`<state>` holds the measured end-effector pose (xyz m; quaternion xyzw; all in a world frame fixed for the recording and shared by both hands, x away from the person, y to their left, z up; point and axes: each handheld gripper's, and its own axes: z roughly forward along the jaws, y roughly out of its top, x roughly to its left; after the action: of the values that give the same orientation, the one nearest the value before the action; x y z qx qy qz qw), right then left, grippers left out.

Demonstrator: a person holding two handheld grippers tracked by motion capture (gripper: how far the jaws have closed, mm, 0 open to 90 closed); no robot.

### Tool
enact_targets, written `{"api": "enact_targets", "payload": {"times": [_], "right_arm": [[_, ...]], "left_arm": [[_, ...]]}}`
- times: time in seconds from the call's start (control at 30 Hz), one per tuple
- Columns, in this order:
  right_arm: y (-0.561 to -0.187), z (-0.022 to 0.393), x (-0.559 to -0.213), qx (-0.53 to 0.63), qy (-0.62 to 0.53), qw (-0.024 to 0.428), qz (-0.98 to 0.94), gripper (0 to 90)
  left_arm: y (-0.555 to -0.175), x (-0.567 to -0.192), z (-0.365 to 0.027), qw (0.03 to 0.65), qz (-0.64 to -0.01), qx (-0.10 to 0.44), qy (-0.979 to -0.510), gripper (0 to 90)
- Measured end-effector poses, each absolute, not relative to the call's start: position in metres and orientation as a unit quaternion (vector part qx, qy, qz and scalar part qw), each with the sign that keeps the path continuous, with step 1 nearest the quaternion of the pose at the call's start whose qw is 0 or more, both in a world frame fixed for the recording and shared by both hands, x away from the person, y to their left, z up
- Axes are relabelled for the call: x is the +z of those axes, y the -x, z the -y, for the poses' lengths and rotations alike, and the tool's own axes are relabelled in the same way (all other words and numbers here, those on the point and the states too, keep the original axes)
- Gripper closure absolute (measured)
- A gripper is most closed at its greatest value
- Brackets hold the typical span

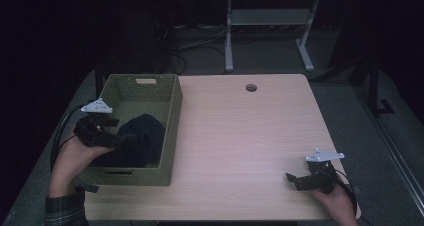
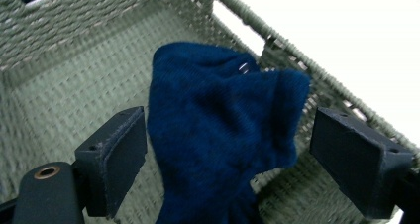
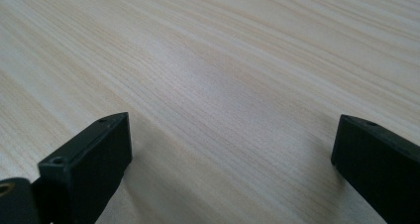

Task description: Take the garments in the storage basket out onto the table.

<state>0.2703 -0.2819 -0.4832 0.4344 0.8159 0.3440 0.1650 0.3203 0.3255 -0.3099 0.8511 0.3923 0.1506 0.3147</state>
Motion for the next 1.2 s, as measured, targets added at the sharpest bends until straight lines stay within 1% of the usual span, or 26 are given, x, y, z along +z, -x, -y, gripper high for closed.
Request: {"api": "enact_targets", "payload": {"times": [0.43,0.73,1.2], "right_arm": [[-0.270,0.282,-0.483,0.344,-0.434,0.165,-0.816,2.0],[-0.270,0.282,-0.483,0.344,-0.434,0.165,-0.816,2.0],[-0.270,0.282,-0.483,0.344,-0.434,0.165,-0.816,2.0]], "left_arm": [[-0.322,-0.322,-0.337,0.290,-0.410,0.138,-0.854,14.2],[-0.329,-0.337,-0.339,0.242,-0.417,0.119,-0.868,14.1],[-0.337,-0.358,-0.336,0.186,-0.419,0.089,-0.884,14.2]]}}
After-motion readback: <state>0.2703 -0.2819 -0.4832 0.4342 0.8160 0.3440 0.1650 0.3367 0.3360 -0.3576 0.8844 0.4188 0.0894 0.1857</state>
